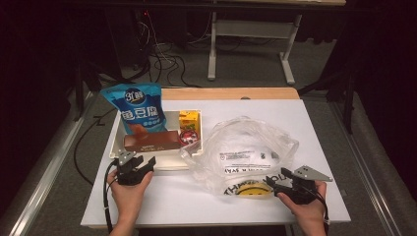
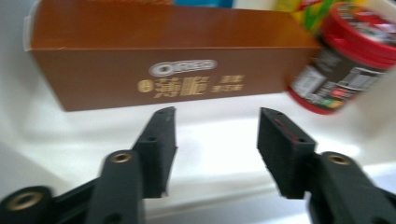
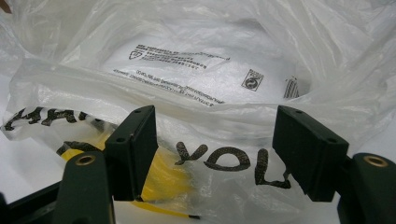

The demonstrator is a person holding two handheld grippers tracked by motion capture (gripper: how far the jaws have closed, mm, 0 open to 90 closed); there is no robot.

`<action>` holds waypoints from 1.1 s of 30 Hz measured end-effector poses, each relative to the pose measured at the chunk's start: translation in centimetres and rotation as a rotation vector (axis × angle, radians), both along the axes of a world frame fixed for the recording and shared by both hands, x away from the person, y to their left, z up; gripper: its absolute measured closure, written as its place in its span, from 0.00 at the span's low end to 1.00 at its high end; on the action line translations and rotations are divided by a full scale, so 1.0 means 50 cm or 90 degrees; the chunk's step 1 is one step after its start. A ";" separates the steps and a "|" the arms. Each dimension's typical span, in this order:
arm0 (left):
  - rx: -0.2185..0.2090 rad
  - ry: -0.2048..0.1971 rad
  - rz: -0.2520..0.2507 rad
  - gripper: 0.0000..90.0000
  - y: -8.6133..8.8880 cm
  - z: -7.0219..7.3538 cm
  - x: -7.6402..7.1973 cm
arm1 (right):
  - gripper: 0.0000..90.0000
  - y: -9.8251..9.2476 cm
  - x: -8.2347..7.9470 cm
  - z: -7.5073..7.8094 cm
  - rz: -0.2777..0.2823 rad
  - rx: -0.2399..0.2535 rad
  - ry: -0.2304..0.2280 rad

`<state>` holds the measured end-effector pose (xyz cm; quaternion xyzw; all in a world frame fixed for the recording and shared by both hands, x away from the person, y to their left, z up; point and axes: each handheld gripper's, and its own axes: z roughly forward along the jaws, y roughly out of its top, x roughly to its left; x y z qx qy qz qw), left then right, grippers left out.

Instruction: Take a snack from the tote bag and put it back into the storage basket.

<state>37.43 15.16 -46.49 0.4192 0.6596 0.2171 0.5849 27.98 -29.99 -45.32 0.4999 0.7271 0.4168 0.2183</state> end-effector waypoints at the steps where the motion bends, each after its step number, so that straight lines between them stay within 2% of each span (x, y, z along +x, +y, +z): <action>1: 0.000 -0.004 -0.009 0.44 -0.001 0.003 -0.005 | 0.34 -0.003 0.000 0.001 0.000 0.000 -0.004; 2: -0.002 -0.008 -0.018 0.44 -0.002 0.005 -0.009 | 0.34 -0.003 0.000 0.001 0.000 0.000 -0.004; 5: 0.012 -0.025 -0.042 0.30 0.000 0.006 -0.024 | 0.34 -0.006 -0.002 0.003 -0.002 0.004 -0.004; 6: 0.006 -0.026 -0.051 0.23 0.004 0.005 -0.027 | 0.34 -0.009 -0.002 0.004 -0.002 0.004 -0.009; 10: -0.021 -0.032 -0.061 0.16 0.021 0.010 -0.037 | 0.34 -0.011 -0.003 0.006 -0.003 0.007 -0.012; 11: -0.016 -0.033 -0.067 0.13 0.024 0.011 -0.040 | 0.34 -0.012 -0.004 0.007 -0.003 0.008 -0.013; 12: -0.002 -0.038 -0.079 0.04 0.027 0.015 -0.048 | 0.34 -0.015 -0.005 0.008 -0.004 0.009 -0.016; 13: -0.002 -0.038 -0.079 0.01 0.027 0.015 -0.048 | 0.34 -0.015 -0.005 0.008 -0.004 0.009 -0.016; 16: 0.019 -0.049 -0.099 0.00 0.032 0.019 -0.064 | 0.33 -0.018 -0.006 0.009 -0.005 0.010 -0.018; 21: 0.000 -0.059 -0.124 0.00 0.053 0.026 -0.088 | 0.32 -0.022 -0.007 0.010 -0.005 0.010 -0.019; 28: 0.001 -0.047 -0.112 0.00 0.082 0.020 -0.099 | 0.27 -0.030 -0.011 0.013 -0.009 0.013 -0.021; 31: 0.009 -0.059 -0.118 0.00 0.096 0.022 -0.110 | 0.25 -0.039 -0.017 0.015 -0.012 0.016 -0.024; 33: 0.003 -0.067 -0.122 0.00 0.103 0.026 -0.116 | 0.24 -0.046 -0.022 0.016 -0.013 0.018 -0.024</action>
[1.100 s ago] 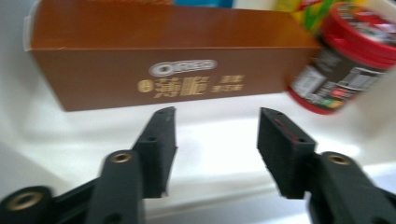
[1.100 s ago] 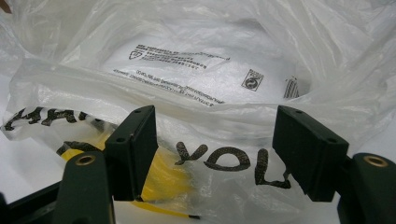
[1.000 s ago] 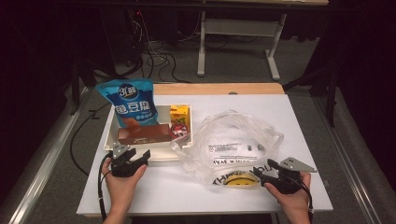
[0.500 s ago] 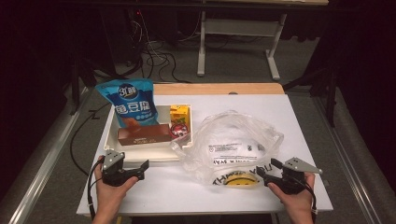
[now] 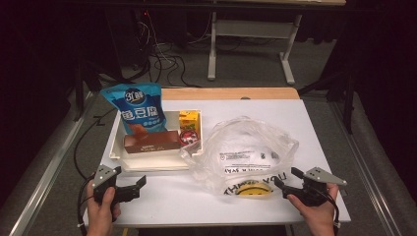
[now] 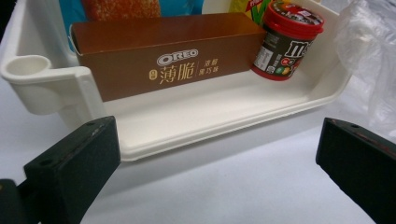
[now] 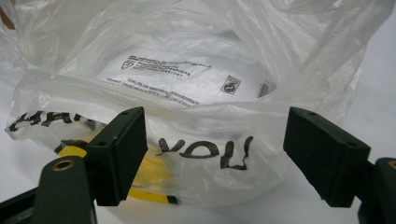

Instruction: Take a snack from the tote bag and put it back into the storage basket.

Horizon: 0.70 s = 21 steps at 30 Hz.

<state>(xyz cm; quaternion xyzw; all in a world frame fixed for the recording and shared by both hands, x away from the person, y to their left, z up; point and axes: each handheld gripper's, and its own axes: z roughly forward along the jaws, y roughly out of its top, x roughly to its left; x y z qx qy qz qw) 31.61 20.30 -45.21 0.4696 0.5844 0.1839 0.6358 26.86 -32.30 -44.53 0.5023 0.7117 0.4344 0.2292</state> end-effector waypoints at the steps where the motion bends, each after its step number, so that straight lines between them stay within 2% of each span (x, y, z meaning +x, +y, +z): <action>1: 0.001 -0.003 -0.002 0.00 0.004 0.001 -0.003 | 0.24 -0.003 -0.003 0.001 -0.002 0.000 -0.001; 5: -0.013 -0.012 -0.001 0.00 0.016 0.008 -0.013 | 0.24 -0.017 -0.012 0.003 -0.007 0.003 -0.005; 10: -0.014 -0.023 -0.009 0.00 0.029 0.012 -0.027 | 0.23 -0.037 -0.023 0.004 -0.014 0.006 -0.007; 14: -0.024 -0.028 -0.008 0.01 0.038 0.016 -0.033 | 0.21 -0.049 -0.031 0.005 -0.013 0.008 -0.013; 19: -0.026 -0.033 -0.010 0.01 0.044 0.019 -0.038 | 0.20 -0.062 -0.042 0.007 -0.010 0.008 -0.014; 21: -0.015 -0.032 -0.012 0.01 0.045 0.017 -0.040 | 0.20 -0.064 -0.044 0.006 -0.010 0.008 -0.012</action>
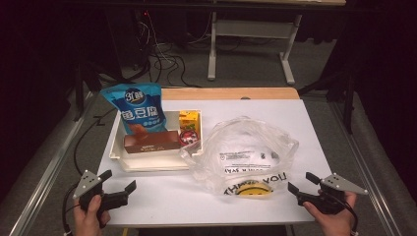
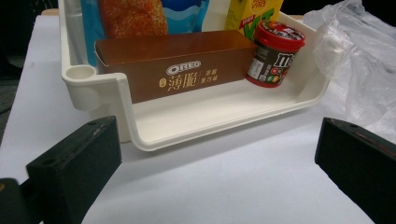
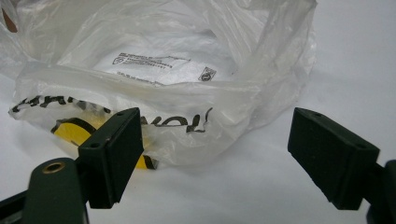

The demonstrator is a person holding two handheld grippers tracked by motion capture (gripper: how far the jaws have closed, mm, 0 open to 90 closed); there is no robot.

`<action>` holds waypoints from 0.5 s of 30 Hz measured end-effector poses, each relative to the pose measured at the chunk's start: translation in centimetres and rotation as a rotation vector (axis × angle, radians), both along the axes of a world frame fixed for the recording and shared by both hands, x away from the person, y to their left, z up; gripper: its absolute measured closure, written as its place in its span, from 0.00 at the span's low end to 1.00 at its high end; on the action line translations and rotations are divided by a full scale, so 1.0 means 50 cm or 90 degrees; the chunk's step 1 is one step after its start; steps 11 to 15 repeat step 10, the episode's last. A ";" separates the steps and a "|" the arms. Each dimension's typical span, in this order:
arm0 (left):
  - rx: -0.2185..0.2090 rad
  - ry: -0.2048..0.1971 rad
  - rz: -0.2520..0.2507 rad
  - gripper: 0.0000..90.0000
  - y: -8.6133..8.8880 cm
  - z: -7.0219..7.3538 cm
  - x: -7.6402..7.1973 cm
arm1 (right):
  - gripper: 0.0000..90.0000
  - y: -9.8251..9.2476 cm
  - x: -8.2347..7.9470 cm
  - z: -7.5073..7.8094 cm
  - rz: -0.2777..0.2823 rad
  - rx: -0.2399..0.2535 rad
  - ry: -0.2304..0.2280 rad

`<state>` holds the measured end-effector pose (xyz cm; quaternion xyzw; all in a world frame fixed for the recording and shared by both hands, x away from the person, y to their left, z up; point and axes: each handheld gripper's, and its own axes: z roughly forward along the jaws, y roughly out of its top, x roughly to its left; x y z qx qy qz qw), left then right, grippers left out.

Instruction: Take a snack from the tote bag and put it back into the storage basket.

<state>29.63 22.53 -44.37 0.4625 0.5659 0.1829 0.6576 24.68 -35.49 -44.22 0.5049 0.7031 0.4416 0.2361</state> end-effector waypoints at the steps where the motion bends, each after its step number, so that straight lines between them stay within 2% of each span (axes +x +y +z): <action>1: 0.000 0.000 -0.001 0.01 0.000 -0.001 0.000 | 0.20 -0.003 -0.002 -0.001 0.000 0.000 0.003; 15: 0.010 0.005 -0.010 0.02 -0.007 -0.007 0.000 | 0.20 -0.010 -0.004 -0.001 -0.003 0.002 0.004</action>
